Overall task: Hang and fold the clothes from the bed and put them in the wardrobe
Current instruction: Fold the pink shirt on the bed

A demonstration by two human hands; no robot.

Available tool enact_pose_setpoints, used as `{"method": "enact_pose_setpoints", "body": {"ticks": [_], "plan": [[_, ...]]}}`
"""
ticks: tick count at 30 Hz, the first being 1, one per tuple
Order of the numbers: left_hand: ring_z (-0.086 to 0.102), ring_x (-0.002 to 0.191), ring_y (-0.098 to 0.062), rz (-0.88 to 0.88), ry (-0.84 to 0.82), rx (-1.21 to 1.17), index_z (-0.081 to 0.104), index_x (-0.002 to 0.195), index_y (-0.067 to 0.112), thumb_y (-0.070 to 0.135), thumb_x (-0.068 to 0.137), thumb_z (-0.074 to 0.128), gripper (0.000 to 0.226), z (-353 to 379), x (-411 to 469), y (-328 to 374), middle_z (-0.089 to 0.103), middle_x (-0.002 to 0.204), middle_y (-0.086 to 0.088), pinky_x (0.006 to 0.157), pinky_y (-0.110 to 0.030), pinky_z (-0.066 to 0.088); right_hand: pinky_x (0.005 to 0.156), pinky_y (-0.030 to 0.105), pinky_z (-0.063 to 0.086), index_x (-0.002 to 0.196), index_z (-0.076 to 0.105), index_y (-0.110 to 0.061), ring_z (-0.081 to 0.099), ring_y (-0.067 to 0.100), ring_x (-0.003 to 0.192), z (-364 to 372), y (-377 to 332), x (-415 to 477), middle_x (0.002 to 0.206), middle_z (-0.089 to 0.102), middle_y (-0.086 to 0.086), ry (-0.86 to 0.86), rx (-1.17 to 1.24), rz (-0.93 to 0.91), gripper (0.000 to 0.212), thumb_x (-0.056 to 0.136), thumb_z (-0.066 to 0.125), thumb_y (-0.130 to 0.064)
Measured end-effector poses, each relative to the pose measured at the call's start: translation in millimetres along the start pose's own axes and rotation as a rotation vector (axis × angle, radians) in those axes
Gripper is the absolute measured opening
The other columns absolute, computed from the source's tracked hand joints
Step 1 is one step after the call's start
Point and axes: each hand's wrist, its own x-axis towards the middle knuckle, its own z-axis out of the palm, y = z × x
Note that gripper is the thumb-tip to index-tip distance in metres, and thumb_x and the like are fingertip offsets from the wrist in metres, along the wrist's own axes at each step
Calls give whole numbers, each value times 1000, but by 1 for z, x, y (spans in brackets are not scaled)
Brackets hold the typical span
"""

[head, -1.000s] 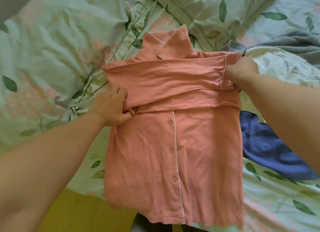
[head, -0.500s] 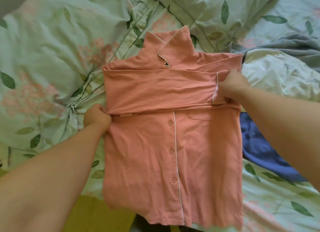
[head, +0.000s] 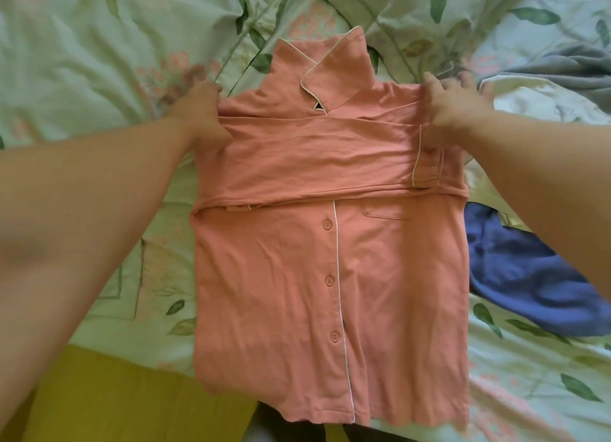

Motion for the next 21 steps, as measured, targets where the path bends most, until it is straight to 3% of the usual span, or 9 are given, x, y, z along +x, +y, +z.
{"method": "enact_pose_setpoints", "body": {"ticks": [2, 5, 8, 12, 16, 21], "plan": [[52, 128, -40, 24, -85, 87, 36, 149, 13, 21, 61, 88, 102, -3, 5, 4, 47, 145, -19, 105, -47, 48, 117, 63, 18, 152, 24, -20, 26, 39, 142, -1, -4, 0, 146, 38, 22, 27, -39, -25, 97, 68, 74, -20], [58, 115, -41, 38, -139, 258, 46, 136, 13, 33, 51, 93, 100, -4, 10, 8, 54, 133, -20, 94, -49, 55, 111, 62, 22, 134, 41, -15, 36, 39, 129, -1, -8, -2, 130, 44, 23, 84, -117, -40, 78, 63, 75, -20], [62, 109, -40, 38, -120, 334, 53, 125, 11, 40, 55, 95, 87, -1, 13, 11, 61, 125, -20, 87, -40, 55, 110, 66, 19, 115, 43, -13, 42, 38, 121, -2, -7, -1, 115, 55, 20, 69, -169, -67, 56, 67, 72, -22], [61, 94, -34, 95, -85, 368, 63, 110, 15, 54, 69, 86, 61, 3, 9, 13, 65, 108, -13, 74, -35, 48, 110, 65, 20, 103, 40, -16, 50, 34, 103, -4, -5, -2, 87, 53, 12, 79, -211, -82, 49, 64, 71, -17], [55, 78, -30, 94, -97, 351, 57, 84, 21, 60, 71, 82, 48, 4, 5, 12, 52, 75, -1, 67, -32, 46, 100, 58, 32, 111, 38, -16, 49, 36, 107, 3, -3, -9, 109, 48, 17, 218, -187, -135, 53, 67, 69, -14], [54, 75, -31, 88, -42, 387, 48, 69, 22, 59, 69, 82, 51, 5, -3, 14, 48, 71, -2, 66, -34, 46, 93, 49, 36, 125, 38, -13, 40, 38, 116, 13, -1, -19, 127, 39, 22, 347, -174, -165, 64, 68, 67, -11]]}}
